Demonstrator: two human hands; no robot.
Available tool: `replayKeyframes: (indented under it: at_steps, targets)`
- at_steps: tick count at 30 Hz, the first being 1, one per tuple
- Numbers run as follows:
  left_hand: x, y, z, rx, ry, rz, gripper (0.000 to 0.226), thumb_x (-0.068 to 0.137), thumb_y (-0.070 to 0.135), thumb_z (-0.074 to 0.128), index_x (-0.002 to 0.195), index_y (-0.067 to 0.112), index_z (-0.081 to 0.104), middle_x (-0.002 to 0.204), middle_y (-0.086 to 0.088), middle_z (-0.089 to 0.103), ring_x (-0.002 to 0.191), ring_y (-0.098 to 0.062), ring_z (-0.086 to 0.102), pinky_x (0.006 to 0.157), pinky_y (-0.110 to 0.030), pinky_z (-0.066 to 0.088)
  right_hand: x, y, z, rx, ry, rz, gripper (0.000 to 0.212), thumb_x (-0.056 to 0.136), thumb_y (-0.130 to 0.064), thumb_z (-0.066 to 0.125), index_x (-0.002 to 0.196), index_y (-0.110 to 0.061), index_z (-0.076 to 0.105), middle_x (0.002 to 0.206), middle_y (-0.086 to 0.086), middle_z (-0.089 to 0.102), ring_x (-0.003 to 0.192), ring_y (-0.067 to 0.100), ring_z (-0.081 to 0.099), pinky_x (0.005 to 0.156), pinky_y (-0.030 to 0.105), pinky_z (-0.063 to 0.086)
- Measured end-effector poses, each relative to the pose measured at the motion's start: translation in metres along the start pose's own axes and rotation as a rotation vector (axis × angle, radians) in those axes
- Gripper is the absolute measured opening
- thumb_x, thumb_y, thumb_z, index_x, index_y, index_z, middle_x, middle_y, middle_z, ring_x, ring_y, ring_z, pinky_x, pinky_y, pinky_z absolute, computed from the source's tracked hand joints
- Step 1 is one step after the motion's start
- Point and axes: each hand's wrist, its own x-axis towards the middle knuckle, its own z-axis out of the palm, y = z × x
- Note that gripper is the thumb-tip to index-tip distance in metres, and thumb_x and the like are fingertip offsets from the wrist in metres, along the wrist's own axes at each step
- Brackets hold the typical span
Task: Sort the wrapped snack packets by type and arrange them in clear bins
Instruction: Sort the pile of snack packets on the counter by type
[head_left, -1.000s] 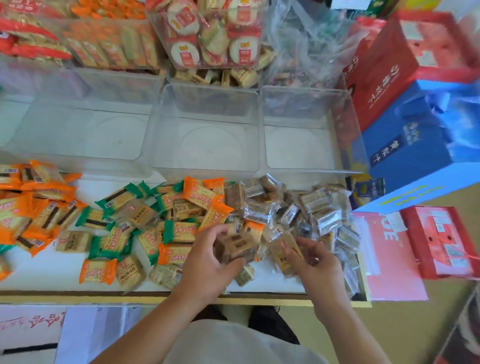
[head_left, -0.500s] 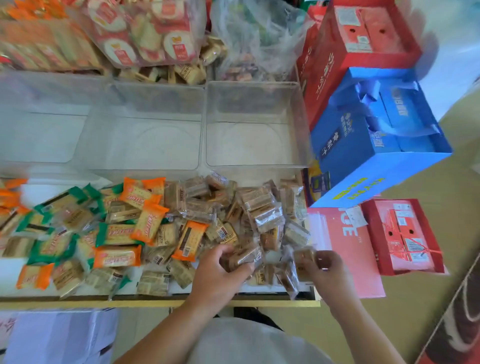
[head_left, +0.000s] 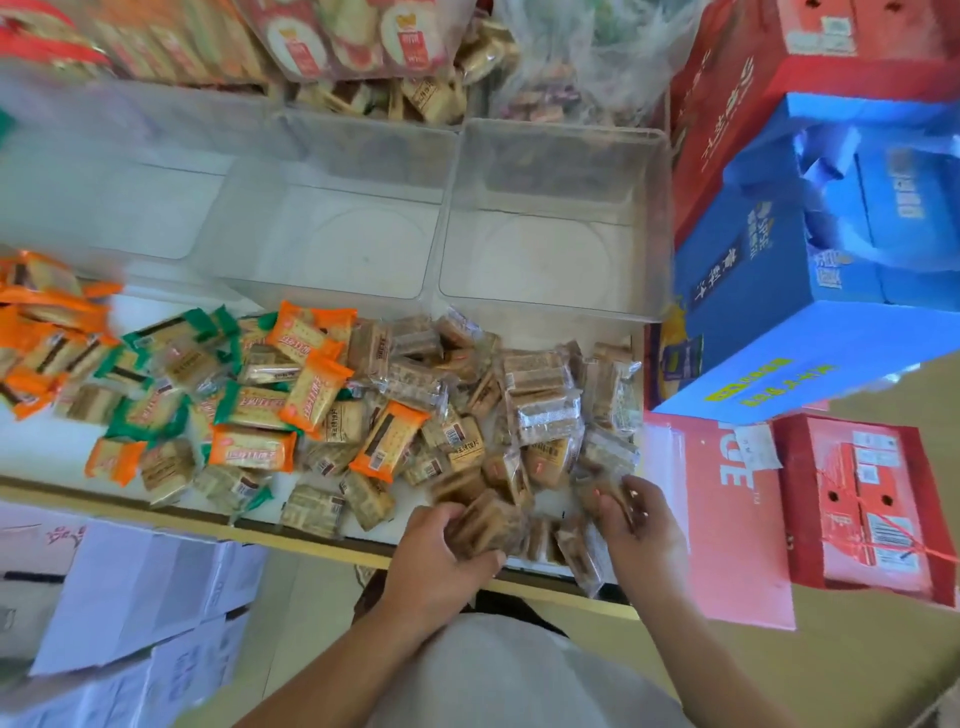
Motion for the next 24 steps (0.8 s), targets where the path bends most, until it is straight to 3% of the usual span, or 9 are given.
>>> replayKeyframes:
  at_steps: [3, 6, 8, 10, 14, 17, 19, 24]
  targets:
    - [-0.017, 0.013, -0.008, -0.065, 0.062, 0.098, 0.061, 0.068, 0.056, 0.085, 0.12, 0.042, 0.058, 0.114, 0.022, 0.052, 0.099, 0.007, 0.058, 0.086, -0.022, 0.054, -0.003, 0.006, -0.009, 0.001, 0.03, -0.045, 0.027, 0.093, -0.033, 0.072, 0.114, -0.04, 0.058, 0.102, -0.021, 0.064, 0.091, 0.002, 0.062, 0.074, 0.024, 0.046]
    - [-0.023, 0.032, -0.007, -0.039, 0.064, 0.227, 0.057, 0.071, 0.061, 0.082, 0.119, 0.046, 0.057, 0.117, 0.025, 0.052, 0.103, 0.006, 0.058, 0.087, -0.023, 0.054, -0.002, 0.023, -0.014, -0.021, -0.026, -0.007, 0.03, 0.09, -0.029, 0.075, 0.115, -0.038, 0.061, 0.11, -0.005, 0.065, 0.093, 0.01, 0.068, 0.084, 0.032, 0.053]
    - [-0.017, 0.044, 0.005, 0.075, 0.052, 0.328, 0.068, 0.073, 0.065, 0.077, 0.131, 0.04, 0.053, 0.123, 0.025, 0.051, 0.107, 0.004, 0.056, 0.091, -0.024, 0.052, -0.001, 0.032, -0.014, -0.083, -0.054, 0.026, 0.035, 0.087, -0.03, 0.079, 0.119, -0.033, 0.064, 0.114, 0.003, 0.059, 0.089, 0.012, 0.067, 0.085, 0.036, 0.053]
    - [-0.004, 0.054, 0.02, 0.233, 0.054, 0.423, 0.073, 0.077, 0.064, 0.075, 0.138, 0.036, 0.047, 0.128, 0.018, 0.051, 0.114, -0.003, 0.054, 0.094, -0.025, 0.05, 0.0, 0.031, -0.015, -0.11, -0.03, 0.01, 0.038, 0.084, -0.028, 0.083, 0.119, -0.028, 0.067, 0.107, 0.003, 0.055, 0.082, 0.008, 0.062, 0.077, 0.03, 0.046]
    - [0.019, 0.063, 0.045, 0.541, 0.124, 0.612, 0.063, 0.077, 0.056, 0.079, 0.128, 0.027, 0.056, 0.123, 0.008, 0.055, 0.116, -0.017, 0.05, 0.095, -0.032, 0.048, -0.003, 0.021, -0.024, -0.017, -0.072, 0.048, 0.035, 0.087, -0.028, 0.079, 0.117, -0.033, 0.062, 0.099, -0.005, 0.064, 0.084, 0.007, 0.065, 0.073, 0.028, 0.048]
    - [0.027, 0.067, 0.054, 0.608, 0.158, 0.614, 0.061, 0.079, 0.057, 0.076, 0.13, 0.029, 0.059, 0.123, 0.005, 0.052, 0.119, -0.022, 0.047, 0.095, -0.039, 0.048, -0.009, 0.028, -0.025, -0.07, -0.11, 0.011, 0.037, 0.095, -0.03, 0.066, 0.131, -0.028, 0.06, 0.095, -0.008, 0.07, 0.082, 0.007, 0.065, 0.069, 0.021, 0.047]
    - [0.03, 0.067, 0.056, 0.602, 0.142, 0.59, 0.063, 0.083, 0.059, 0.073, 0.137, 0.03, 0.058, 0.128, 0.003, 0.049, 0.123, -0.024, 0.045, 0.097, -0.041, 0.047, -0.011, 0.036, -0.023, -0.122, -0.091, -0.023, 0.046, 0.1, -0.031, 0.06, 0.145, -0.026, 0.053, 0.1, -0.003, 0.068, 0.087, 0.014, 0.064, 0.072, 0.027, 0.046]
    - [0.035, 0.062, 0.044, 0.548, 0.114, 0.642, 0.07, 0.083, 0.059, 0.073, 0.143, 0.027, 0.055, 0.137, 0.002, 0.046, 0.129, -0.024, 0.043, 0.106, -0.046, 0.046, -0.004, 0.035, -0.02, -0.109, -0.091, 0.027, 0.045, 0.102, -0.031, 0.056, 0.147, -0.027, 0.051, 0.098, -0.005, 0.067, 0.085, 0.014, 0.064, 0.078, 0.032, 0.05]
